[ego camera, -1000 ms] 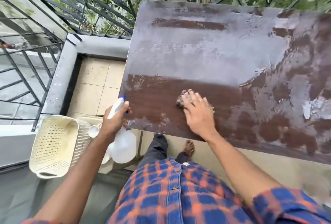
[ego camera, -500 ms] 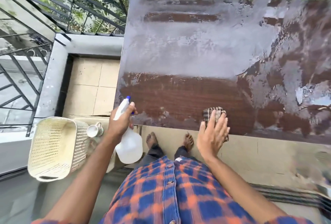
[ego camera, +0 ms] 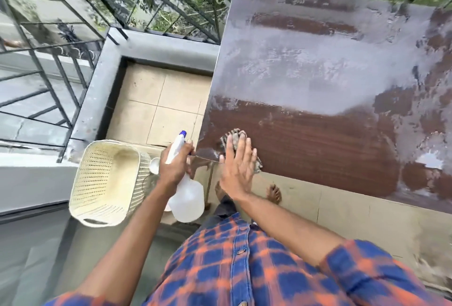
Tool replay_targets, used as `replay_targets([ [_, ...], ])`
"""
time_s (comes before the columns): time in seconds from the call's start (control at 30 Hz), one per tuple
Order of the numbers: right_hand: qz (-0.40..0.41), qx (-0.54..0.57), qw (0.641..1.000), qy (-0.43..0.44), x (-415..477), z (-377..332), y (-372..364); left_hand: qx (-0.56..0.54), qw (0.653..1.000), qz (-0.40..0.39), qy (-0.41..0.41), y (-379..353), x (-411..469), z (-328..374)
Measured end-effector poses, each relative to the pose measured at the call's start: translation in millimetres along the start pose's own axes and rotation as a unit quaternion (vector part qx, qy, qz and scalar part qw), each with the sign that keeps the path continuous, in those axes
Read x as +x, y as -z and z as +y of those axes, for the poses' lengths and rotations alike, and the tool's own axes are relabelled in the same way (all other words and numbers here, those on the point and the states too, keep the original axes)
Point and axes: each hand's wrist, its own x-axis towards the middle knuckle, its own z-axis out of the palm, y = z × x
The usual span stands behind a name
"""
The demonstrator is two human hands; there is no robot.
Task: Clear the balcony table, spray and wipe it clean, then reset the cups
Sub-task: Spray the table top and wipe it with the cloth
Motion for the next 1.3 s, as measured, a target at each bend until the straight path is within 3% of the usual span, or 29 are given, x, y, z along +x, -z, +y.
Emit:
replay_targets([
  [0.1, -0.064, -0.045, 0.987, 0.137, 12, -33, -14, -0.007, 1.0, 0.018, 0.002, 19, 7, -1],
  [0.2, -0.119, -0.095, 0.953, 0.262, 31, -55, -19, -0.015, 1.0, 0.013, 0.001, 36, 12, -2],
  [0.4, -0.161, -0.126, 0.873, 0.442, 53, -13, 8, -0.007, 1.0, -0.01, -0.013, 46, 19, -8],
  [0.6, -0.152, -0.167, 0.886, 0.405, 21, 90, 57, -0.004, 0.998, -0.053, -0.022, 32, 19, 0],
  [0.77, -0.16, -0.193, 0.928, 0.275, -6, 150, 93, 0.006, 0.998, -0.062, -0.029, 24, 23, 5],
  [0.87, -0.165, -0.18, 0.936, 0.253, 1, 119, 85, 0.001, 0.998, -0.063, -0.026, 23, 25, 8],
  [1.1, -0.198, -0.127, 0.92, 0.314, 61, -16, 32, -0.001, 0.998, -0.05, -0.037, 27, 34, 8],
  [1.23, -0.227, -0.152, 0.89, 0.366, 81, -12, 37, -0.018, 0.998, -0.052, -0.035, 29, 40, 13],
  [1.3, -0.224, -0.151, 0.9, 0.343, 106, 4, 50, -0.015, 0.998, -0.051, -0.034, 31, 44, 17],
])
